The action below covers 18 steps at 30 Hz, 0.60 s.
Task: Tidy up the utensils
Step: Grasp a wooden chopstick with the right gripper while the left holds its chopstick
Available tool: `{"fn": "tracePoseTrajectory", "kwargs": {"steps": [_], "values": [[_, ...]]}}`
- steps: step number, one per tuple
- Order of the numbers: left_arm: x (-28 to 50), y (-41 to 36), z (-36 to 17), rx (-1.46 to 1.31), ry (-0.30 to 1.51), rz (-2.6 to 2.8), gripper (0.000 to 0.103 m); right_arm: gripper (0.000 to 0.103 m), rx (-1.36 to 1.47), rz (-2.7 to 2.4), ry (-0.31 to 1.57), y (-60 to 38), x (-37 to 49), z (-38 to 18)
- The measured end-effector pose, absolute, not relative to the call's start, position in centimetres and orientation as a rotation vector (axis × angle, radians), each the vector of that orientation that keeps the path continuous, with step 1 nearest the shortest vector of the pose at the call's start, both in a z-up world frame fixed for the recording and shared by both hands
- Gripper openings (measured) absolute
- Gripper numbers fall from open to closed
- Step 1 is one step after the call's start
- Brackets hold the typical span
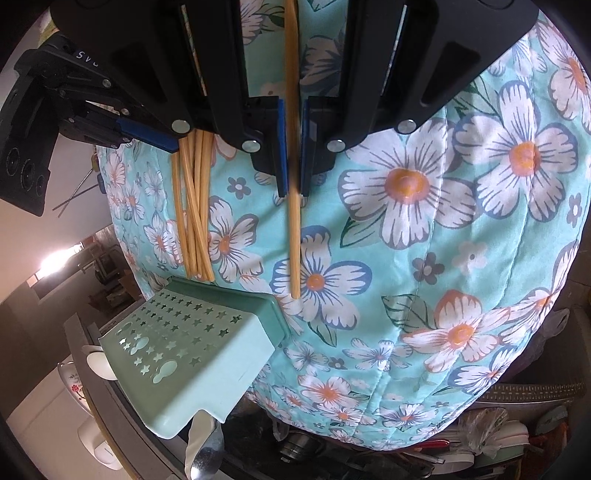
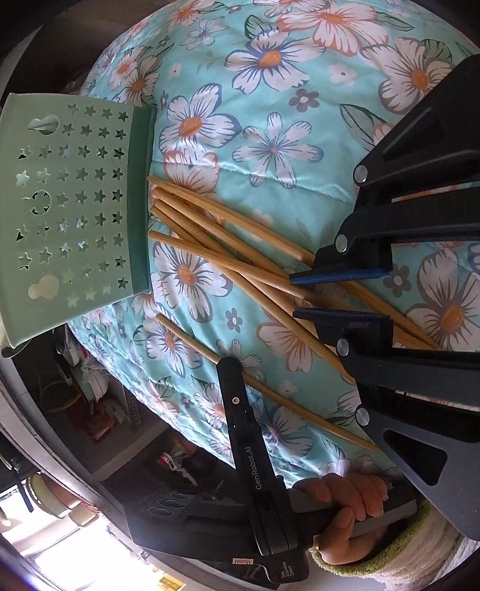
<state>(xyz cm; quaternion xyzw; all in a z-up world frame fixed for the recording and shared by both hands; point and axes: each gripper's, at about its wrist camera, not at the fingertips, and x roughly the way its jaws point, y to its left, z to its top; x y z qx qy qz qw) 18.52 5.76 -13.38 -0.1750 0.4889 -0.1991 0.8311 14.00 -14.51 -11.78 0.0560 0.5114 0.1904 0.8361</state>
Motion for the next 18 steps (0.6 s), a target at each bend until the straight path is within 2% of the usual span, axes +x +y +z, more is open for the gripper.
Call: {"fn": "tracePoseTrajectory", "kwargs": {"steps": [3, 18], "values": [[18.5, 5.8, -13.5, -0.380, 1.039, -0.424, 0.006, 0.007, 0.134, 0.398, 1.076, -14.7, 14.1, -11.6], [18.6, 5.9, -13.6, -0.391, 1.055, -0.414, 0.006, 0.007, 0.348, 0.309, 1.041, -23.5, 12.3, -9.1]]}}
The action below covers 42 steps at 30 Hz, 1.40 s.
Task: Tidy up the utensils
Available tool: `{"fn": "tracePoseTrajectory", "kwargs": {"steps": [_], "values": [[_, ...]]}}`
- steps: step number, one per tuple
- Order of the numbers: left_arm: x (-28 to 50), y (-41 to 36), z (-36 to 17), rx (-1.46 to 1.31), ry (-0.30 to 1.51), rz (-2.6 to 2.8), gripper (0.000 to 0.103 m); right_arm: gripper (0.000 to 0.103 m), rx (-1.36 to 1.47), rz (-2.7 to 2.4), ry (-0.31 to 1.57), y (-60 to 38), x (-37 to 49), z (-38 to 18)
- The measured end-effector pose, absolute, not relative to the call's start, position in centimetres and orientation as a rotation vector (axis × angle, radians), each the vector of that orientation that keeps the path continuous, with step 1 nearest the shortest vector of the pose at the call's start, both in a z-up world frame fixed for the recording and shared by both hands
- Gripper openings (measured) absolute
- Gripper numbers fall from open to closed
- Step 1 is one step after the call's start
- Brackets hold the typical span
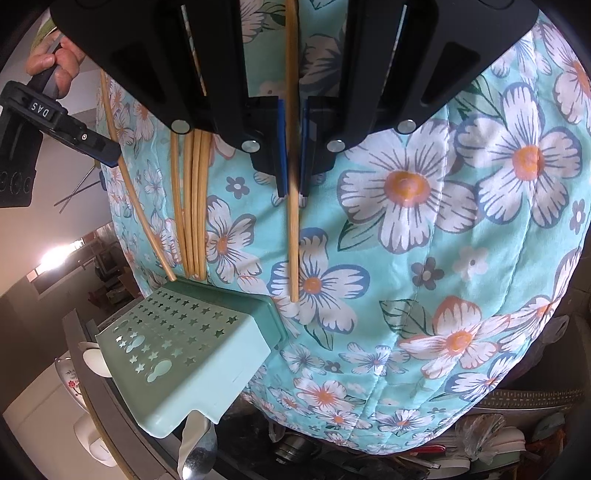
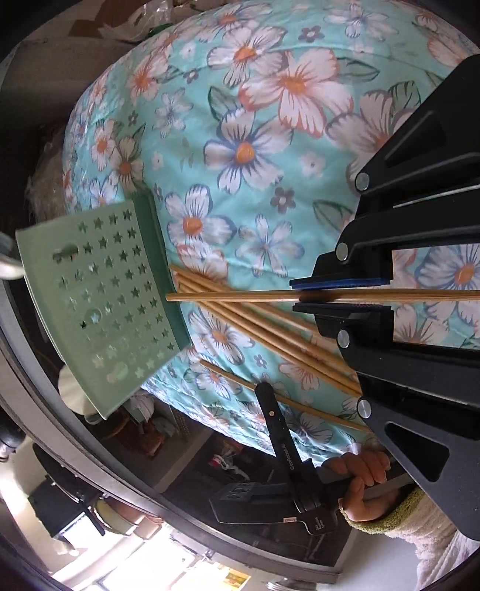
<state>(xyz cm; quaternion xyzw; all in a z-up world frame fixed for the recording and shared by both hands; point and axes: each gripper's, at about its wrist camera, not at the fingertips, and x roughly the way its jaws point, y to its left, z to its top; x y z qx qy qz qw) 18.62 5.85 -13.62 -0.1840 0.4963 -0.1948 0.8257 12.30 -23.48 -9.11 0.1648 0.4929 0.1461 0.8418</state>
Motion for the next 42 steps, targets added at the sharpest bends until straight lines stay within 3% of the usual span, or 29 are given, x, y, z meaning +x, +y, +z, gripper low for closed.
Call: {"fn": "tracePoseTrajectory", "kwargs": {"steps": [10, 24, 26, 28, 31, 42], "values": [[18.6, 5.7, -13.6, -0.382, 1.055, -0.407, 0.006, 0.007, 0.437, 0.254, 1.098, -25.6, 11.7, -12.5], [18.0, 3.6, -12.4, -0.241, 1.074, -0.356, 0.006, 0.008, 0.403, 0.280, 1.109, -25.4, 11.3, -13.1], [18.1, 3.4, -12.0, -0.225, 1.077, -0.352, 0.013, 0.015, 0.398, 0.290, 1.109, -25.3, 11.3, -13.1], [18.1, 3.2, -11.6, -0.196, 1.071, -0.343, 0.019, 0.028, 0.396, 0.295, 1.102, -25.1, 11.4, -12.9], [18.1, 3.0, -10.7, -0.145, 1.054, -0.333, 0.025, 0.035, 0.371, 0.295, 1.091, -24.8, 11.5, -12.7], [20.6, 1.2, -9.5, 0.023, 1.035, -0.322, 0.027, 0.037, 0.383, 0.310, 1.076, -25.5, 12.1, -12.9]]}}
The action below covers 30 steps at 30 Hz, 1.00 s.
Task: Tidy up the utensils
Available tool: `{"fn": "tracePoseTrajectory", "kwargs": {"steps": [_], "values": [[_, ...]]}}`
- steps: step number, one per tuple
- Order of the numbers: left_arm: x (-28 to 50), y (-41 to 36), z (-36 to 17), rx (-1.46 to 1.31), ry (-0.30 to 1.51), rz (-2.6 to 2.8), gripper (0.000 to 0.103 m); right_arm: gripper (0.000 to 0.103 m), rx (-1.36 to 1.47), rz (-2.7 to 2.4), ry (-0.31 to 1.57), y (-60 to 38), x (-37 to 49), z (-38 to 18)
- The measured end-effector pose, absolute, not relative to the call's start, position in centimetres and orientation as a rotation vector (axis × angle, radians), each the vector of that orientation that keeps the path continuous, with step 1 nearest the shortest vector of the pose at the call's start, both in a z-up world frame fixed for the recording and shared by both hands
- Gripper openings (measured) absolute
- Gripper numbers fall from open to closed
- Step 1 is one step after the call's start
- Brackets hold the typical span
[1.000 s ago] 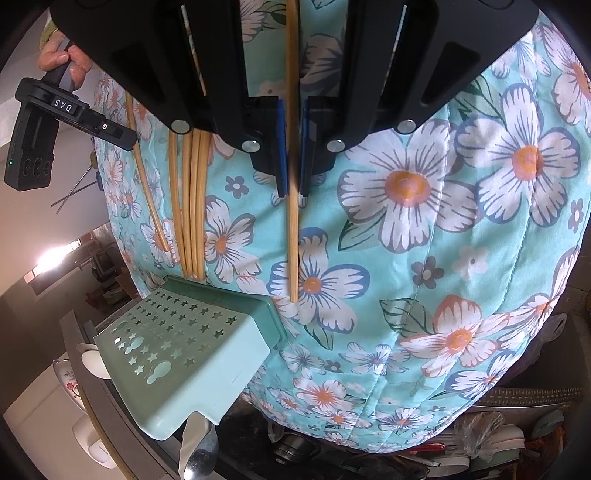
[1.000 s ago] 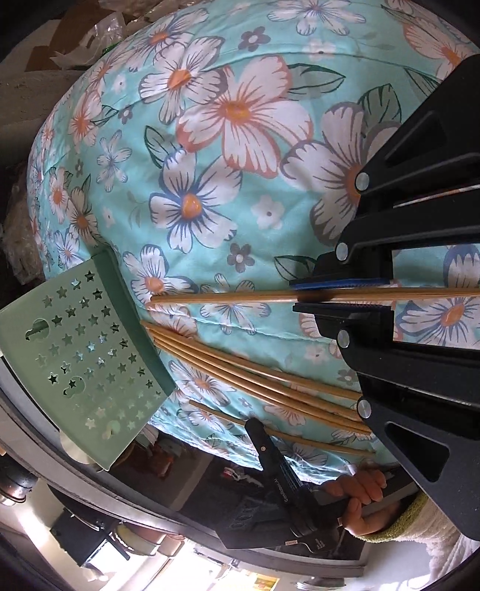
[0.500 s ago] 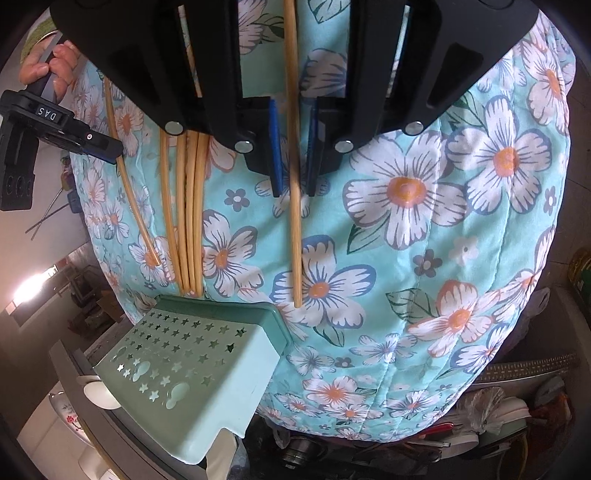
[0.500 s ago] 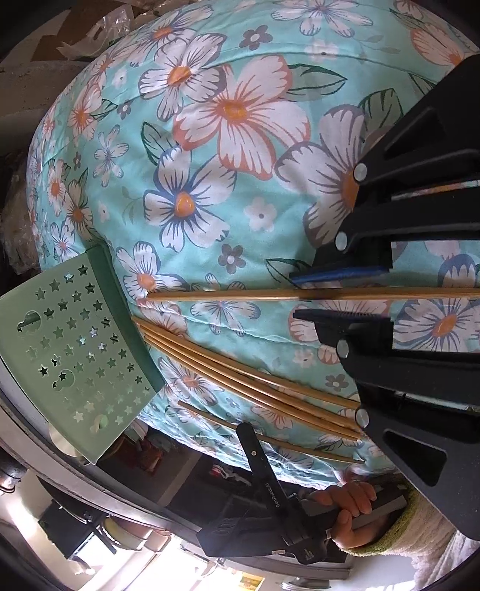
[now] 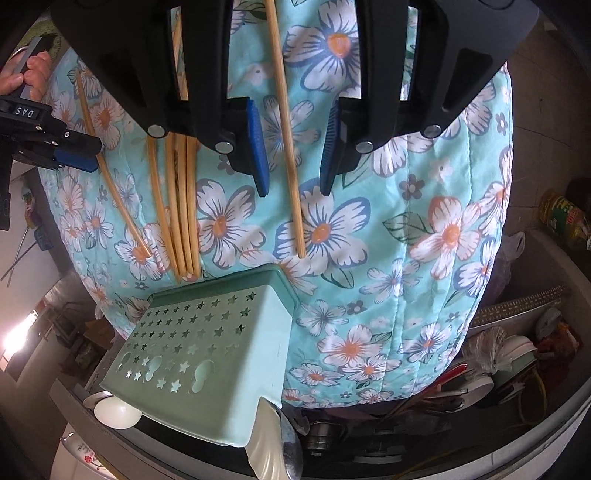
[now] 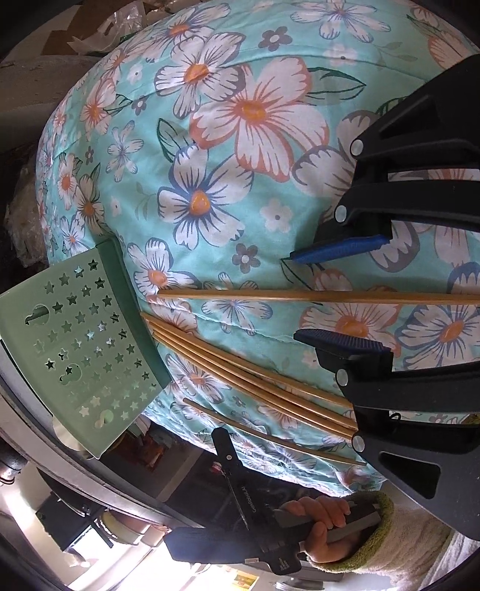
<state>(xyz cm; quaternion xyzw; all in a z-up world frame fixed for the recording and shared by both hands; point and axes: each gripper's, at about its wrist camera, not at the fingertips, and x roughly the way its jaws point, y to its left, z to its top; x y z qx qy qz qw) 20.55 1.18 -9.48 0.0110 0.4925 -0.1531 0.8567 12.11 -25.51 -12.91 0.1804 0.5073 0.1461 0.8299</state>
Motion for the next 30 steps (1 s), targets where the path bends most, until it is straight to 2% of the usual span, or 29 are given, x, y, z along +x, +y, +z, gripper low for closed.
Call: {"fn": "tracePoseTrajectory", "kwargs": {"steps": [12, 21, 30], "values": [[24.7, -1.0, -11.1, 0.085, 1.055, -0.293, 0.025, 0.037, 0.398, 0.327, 1.074, -26.1, 11.8, -13.6], [25.0, -1.8, -12.2, 0.149, 1.032, -0.268, 0.020, 0.037, 0.391, 0.331, 1.081, -26.1, 11.8, -13.5], [24.2, -2.2, -12.1, 0.181, 1.004, -0.265, 0.011, 0.037, 0.292, 0.313, 1.039, -25.3, 14.2, -10.4]]}}
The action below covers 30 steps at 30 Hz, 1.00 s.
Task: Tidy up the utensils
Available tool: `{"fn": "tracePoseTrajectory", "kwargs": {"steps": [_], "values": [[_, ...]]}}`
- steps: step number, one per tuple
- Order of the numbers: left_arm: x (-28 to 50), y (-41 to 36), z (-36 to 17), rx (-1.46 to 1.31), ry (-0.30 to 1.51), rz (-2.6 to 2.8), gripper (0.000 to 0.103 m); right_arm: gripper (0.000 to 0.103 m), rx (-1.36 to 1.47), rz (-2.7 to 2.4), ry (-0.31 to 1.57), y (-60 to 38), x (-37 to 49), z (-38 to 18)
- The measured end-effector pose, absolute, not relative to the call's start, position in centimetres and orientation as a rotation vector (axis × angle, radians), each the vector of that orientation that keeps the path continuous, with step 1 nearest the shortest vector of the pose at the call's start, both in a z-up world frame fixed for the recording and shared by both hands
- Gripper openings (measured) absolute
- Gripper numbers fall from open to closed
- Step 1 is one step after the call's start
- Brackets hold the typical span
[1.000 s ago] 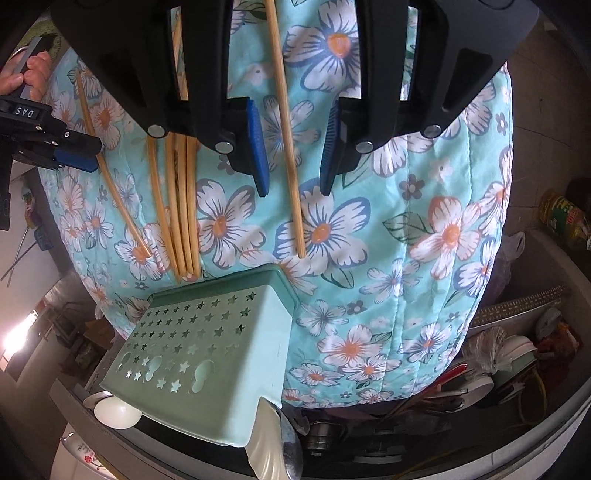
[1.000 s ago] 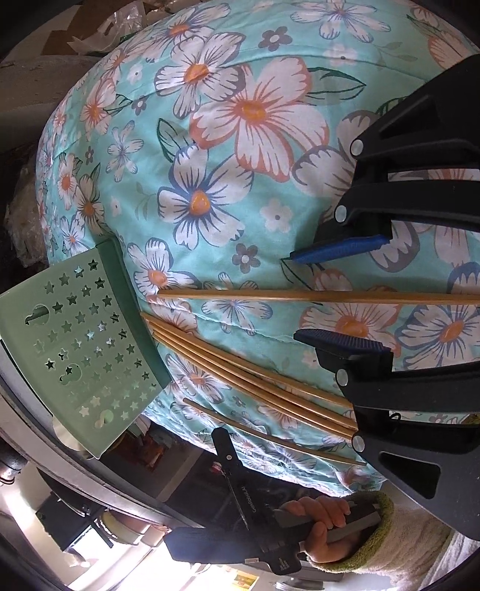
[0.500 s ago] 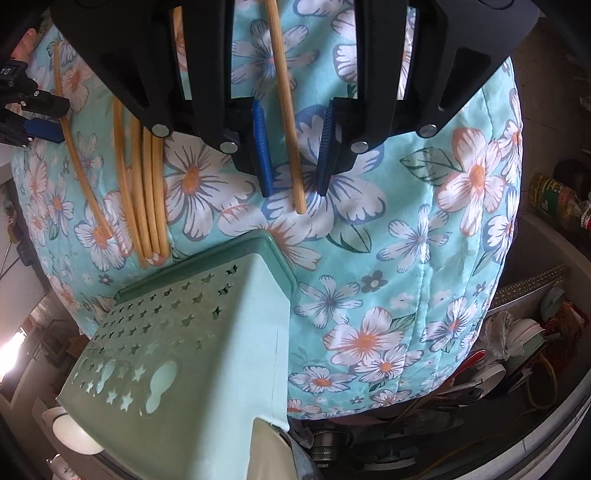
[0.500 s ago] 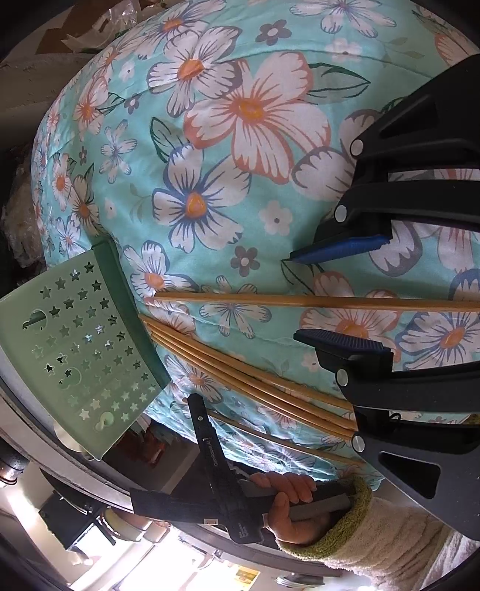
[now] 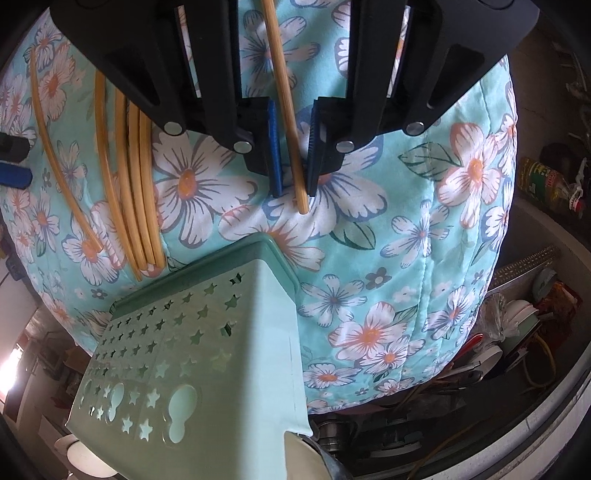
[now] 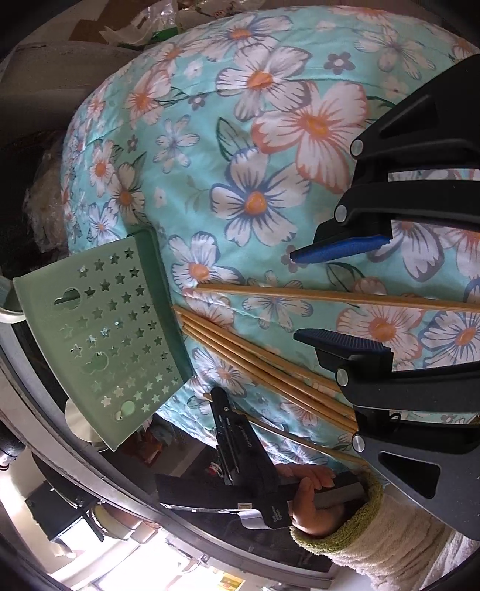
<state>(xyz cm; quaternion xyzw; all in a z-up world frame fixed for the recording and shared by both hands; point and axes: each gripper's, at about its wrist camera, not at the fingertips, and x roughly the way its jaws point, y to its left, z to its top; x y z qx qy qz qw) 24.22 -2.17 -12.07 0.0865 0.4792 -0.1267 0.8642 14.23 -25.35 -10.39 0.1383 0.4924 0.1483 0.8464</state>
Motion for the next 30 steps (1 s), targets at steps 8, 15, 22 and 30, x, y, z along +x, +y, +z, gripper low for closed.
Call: {"fn": "tracePoseTrajectory", "kwargs": {"steps": [8, 15, 22, 30], "values": [[23.8, -2.1, -12.0, 0.170, 0.994, -0.262, 0.008, 0.036, 0.165, 0.283, 1.035, -23.5, 18.2, -10.1], [23.6, -2.0, -12.0, 0.172, 0.984, -0.256, 0.008, 0.027, 0.086, 0.250, 1.076, -22.0, 21.2, -11.5], [23.5, -2.1, -12.0, 0.172, 0.982, -0.256, 0.008, 0.015, 0.061, 0.227, 1.094, -21.6, 22.2, -12.4], [23.5, -2.1, -12.0, 0.171, 0.982, -0.257, 0.008, 0.009, 0.046, 0.224, 1.097, -21.4, 22.2, -12.0]]}}
